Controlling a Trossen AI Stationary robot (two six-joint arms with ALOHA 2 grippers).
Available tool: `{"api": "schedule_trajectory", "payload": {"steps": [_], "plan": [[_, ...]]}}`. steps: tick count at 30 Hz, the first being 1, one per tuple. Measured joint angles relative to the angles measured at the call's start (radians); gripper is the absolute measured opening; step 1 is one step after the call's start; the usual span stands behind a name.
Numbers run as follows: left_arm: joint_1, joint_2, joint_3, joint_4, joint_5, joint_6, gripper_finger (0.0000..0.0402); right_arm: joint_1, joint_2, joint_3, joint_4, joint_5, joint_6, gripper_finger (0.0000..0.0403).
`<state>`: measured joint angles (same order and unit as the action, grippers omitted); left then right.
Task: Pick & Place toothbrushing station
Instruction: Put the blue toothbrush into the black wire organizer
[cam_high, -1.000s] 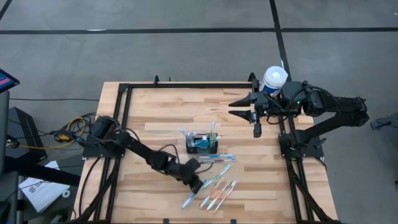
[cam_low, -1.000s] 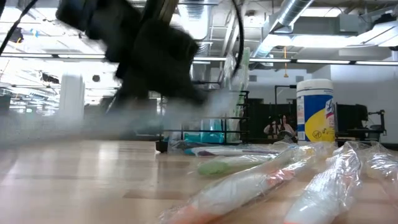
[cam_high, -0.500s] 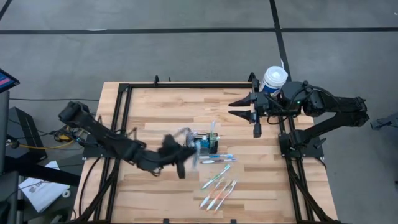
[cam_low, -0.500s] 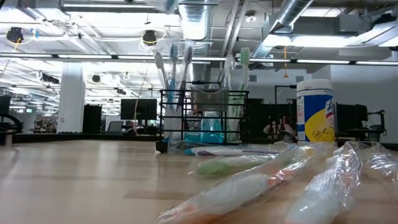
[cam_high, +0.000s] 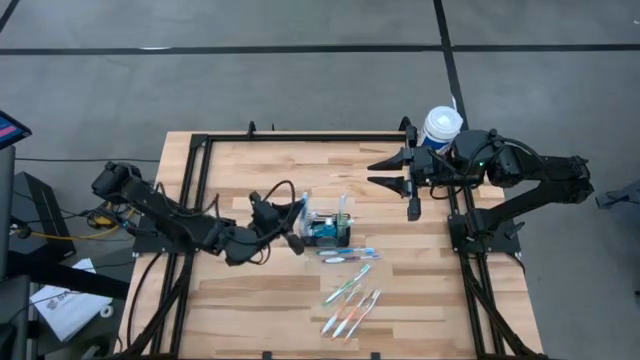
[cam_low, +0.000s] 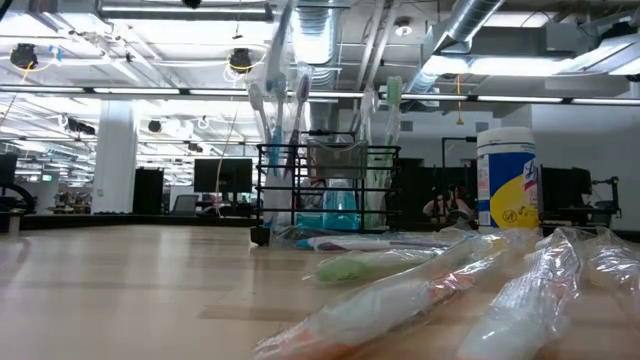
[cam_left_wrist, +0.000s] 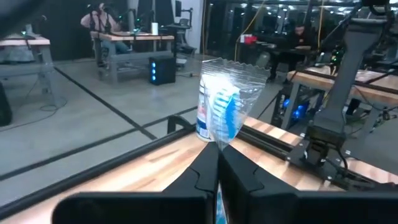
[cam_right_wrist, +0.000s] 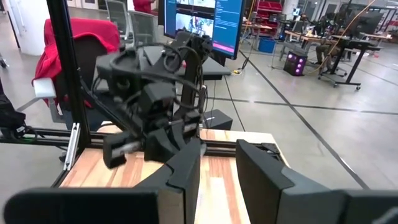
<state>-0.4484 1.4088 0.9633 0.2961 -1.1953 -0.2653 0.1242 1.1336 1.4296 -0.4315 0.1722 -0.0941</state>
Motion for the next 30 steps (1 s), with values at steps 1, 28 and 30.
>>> {"api": "schedule_trajectory", "payload": {"steps": [1,28,30], "plan": [[0.0,0.012,-0.014,0.037,-0.001,0.005,0.0,0.0,0.0,0.0,0.0,0.0,0.004,0.0093],[0.018,0.121,-0.291,0.561,0.044,0.205,0.0,0.0,0.0,0.0,-0.001,0.0,0.016,0.0093],[0.019,0.121,-0.309,0.569,0.051,0.193,0.0,0.0,0.0,0.0,-0.001,0.0,0.024,0.0093]]}}
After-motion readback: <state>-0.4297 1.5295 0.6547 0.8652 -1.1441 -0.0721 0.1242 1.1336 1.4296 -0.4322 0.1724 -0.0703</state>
